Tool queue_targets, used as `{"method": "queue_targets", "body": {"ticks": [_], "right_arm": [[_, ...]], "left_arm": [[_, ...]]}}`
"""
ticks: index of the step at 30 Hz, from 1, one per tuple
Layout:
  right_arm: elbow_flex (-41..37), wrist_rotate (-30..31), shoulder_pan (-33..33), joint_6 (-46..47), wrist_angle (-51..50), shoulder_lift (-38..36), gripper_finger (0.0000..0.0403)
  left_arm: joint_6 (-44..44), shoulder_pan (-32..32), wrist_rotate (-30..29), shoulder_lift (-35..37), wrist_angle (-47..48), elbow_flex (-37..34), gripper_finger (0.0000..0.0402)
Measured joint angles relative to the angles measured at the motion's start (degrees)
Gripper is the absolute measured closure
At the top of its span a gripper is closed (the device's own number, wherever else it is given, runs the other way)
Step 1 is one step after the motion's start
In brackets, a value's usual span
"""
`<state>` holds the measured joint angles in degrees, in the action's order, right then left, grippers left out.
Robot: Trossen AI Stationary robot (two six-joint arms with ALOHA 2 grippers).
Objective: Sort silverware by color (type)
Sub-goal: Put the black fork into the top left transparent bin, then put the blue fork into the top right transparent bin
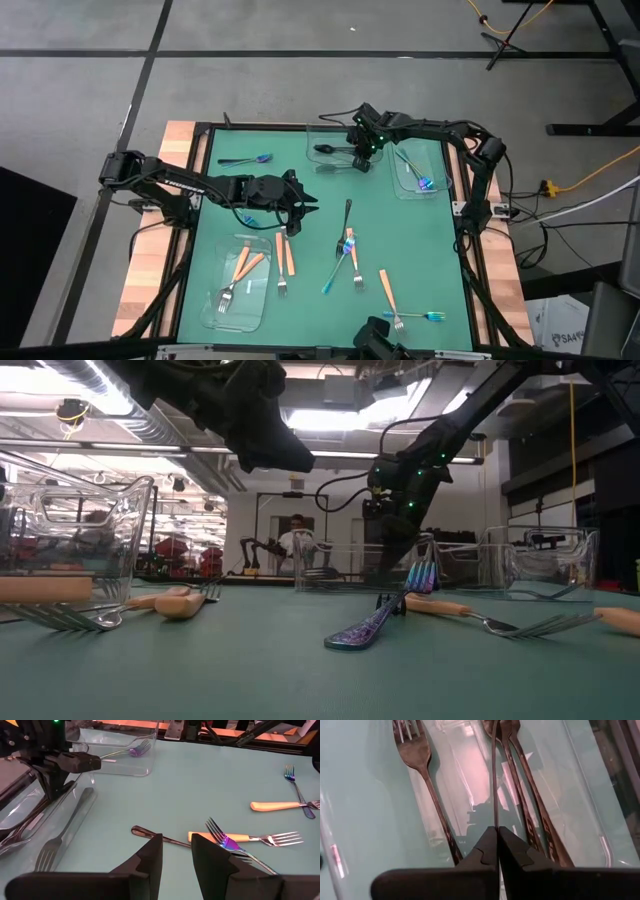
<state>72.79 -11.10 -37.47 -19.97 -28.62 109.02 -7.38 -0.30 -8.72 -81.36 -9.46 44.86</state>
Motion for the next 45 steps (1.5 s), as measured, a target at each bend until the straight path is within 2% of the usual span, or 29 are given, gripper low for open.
{"method": "queue_targets", "body": {"ticks": [6, 14, 19, 32, 45], "right_arm": [[0.01, -0.01, -0.02, 0.07, -0.01, 0.0, 0.0393], [0.0, 0.01, -0.04, 0.18, -0.02, -0.01, 0.0313], [0.0, 0.01, -0.04, 0.17, 0.07, -0.01, 0.0284], [0.0, 0.01, -0.04, 0.17, 0.07, -0.05, 0.028], [2.28, 0.03, -0.04, 0.16, -4.09, -1.37, 0.028]], "left_arm": [[-0.01, 0.0, -0.01, 0.0, -0.01, 0.0, 0.0305], [-0.01, 0.0, -0.01, 0.0, 0.01, 0.0, 0.0305], [-0.02, 0.0, 0.0, 0.0, 0.01, 0.0, 0.0305], [-7.6, -0.01, 0.01, 0.72, 0.09, 0.09, 0.0305], [-10.48, 0.35, -3.28, 7.11, 0.4, 0.09, 0.0305]]}}
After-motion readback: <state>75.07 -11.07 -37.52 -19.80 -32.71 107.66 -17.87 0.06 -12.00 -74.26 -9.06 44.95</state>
